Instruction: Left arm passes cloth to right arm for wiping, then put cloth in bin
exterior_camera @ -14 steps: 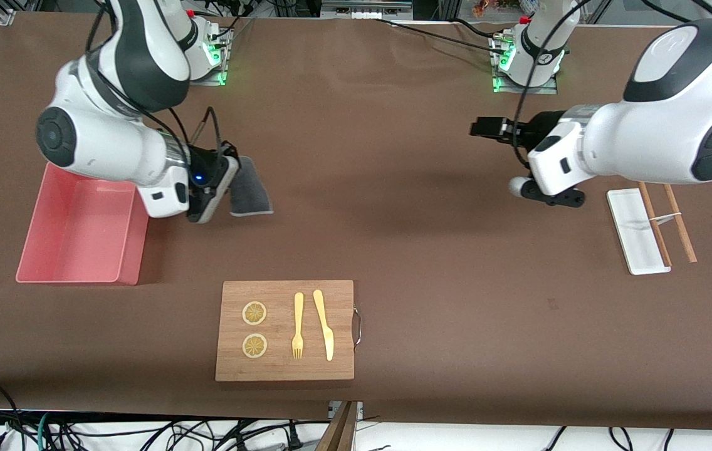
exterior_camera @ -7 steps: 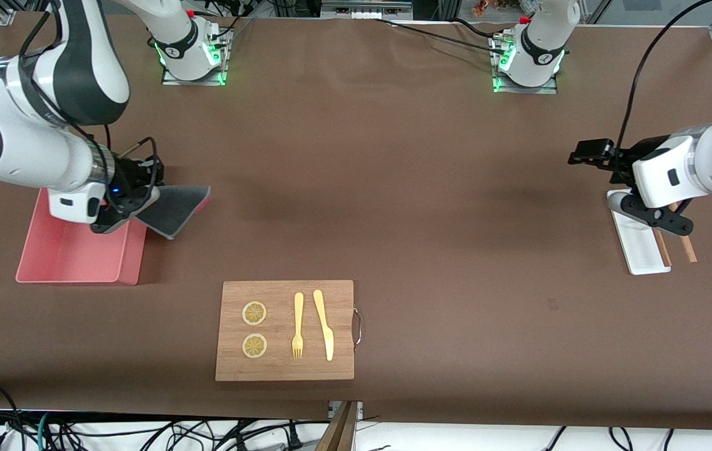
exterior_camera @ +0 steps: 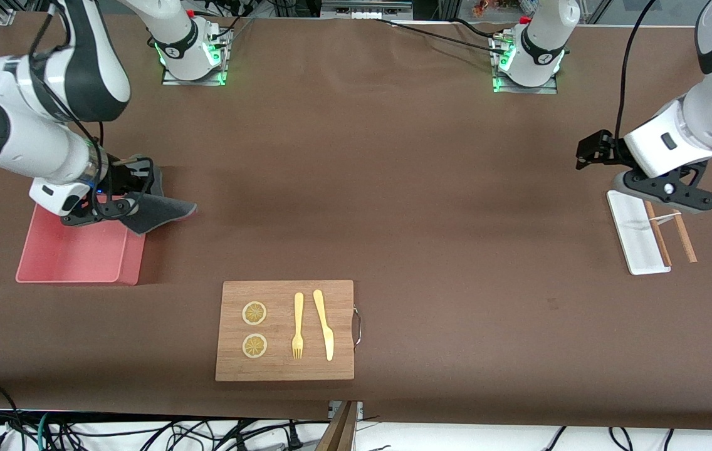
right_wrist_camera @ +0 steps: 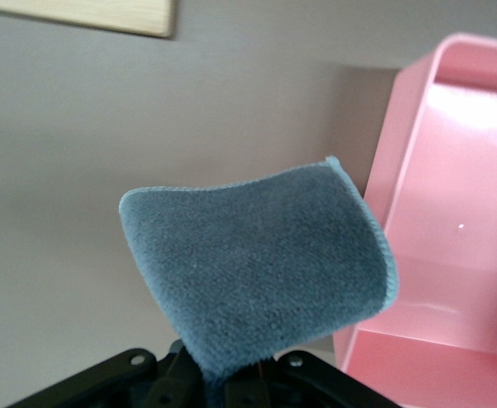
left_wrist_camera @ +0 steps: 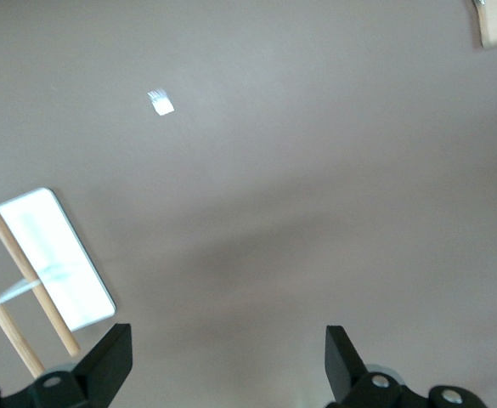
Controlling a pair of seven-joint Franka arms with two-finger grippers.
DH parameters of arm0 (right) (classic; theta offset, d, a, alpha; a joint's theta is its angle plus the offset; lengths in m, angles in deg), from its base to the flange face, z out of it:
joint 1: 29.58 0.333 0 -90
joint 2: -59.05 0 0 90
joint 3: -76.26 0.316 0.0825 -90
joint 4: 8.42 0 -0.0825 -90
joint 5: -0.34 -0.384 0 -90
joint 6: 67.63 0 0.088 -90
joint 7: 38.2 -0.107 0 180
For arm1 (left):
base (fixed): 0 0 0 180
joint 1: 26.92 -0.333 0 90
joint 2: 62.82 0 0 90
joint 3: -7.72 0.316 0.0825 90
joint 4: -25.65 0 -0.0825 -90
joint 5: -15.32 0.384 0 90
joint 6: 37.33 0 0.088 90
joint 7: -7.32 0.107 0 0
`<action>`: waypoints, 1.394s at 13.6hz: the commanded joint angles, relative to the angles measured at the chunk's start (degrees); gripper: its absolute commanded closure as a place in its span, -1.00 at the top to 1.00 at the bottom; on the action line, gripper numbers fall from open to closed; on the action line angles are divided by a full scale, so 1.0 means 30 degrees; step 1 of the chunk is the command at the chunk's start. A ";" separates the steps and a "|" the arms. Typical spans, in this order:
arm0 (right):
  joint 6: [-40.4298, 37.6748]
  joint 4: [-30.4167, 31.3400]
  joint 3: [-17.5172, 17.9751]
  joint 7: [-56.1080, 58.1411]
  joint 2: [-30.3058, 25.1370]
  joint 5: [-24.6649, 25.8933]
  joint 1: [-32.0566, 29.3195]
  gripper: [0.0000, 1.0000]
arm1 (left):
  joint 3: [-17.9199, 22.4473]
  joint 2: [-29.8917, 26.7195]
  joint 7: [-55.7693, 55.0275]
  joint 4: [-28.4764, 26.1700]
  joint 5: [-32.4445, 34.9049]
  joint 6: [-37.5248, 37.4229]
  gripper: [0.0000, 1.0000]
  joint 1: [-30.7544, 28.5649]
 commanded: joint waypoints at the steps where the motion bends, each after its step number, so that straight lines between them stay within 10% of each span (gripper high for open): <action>1: 0.1399 0.1461 0.1342 -0.3549 -0.0331 0.1742 -0.0796 -1.00 | 0.0795 -0.1703 0.0352 -0.2416 0.0344 0.1747 1.00 0.0522; 9: 0.7223 0.1227 0.1609 -0.4586 0.4765 0.2277 -0.0796 -1.00 | 0.0648 -0.1382 -0.2080 -0.1948 0.0228 0.0457 1.00 0.0376; 19: 0.7554 -0.0910 0.2868 -0.9030 0.7552 0.1955 0.1571 -1.00 | 0.0619 -0.1265 -0.2139 -0.1657 0.0287 0.0164 1.00 0.0434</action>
